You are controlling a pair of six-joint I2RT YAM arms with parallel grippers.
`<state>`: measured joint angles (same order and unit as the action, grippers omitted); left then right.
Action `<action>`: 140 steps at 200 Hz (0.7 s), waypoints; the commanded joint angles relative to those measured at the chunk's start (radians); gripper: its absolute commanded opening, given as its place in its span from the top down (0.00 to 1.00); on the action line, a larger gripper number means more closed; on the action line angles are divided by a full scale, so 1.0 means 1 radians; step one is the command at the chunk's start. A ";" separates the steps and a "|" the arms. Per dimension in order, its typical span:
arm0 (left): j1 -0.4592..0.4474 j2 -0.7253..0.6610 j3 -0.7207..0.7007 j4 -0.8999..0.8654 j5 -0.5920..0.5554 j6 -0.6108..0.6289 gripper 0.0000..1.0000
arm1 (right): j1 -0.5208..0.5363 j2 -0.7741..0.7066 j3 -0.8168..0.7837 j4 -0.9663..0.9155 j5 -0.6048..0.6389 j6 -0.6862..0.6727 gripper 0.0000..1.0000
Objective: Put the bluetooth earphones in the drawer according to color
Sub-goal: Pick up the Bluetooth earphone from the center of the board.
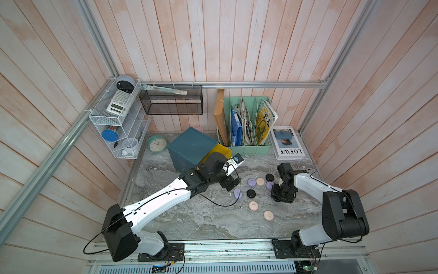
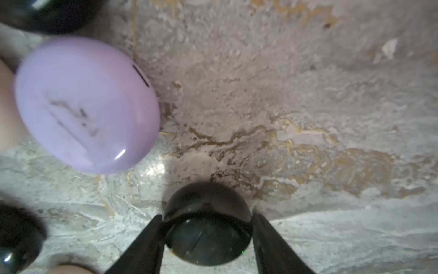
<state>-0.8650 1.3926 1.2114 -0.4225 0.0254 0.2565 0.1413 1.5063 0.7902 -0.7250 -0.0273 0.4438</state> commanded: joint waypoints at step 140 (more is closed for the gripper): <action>-0.009 0.000 0.008 -0.025 -0.041 0.026 0.00 | -0.002 -0.038 -0.028 -0.003 -0.004 -0.005 0.94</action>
<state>-0.8700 1.3933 1.2114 -0.4332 0.0154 0.2649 0.1413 1.4956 0.7784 -0.7143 -0.0273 0.4404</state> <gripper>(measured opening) 0.999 0.558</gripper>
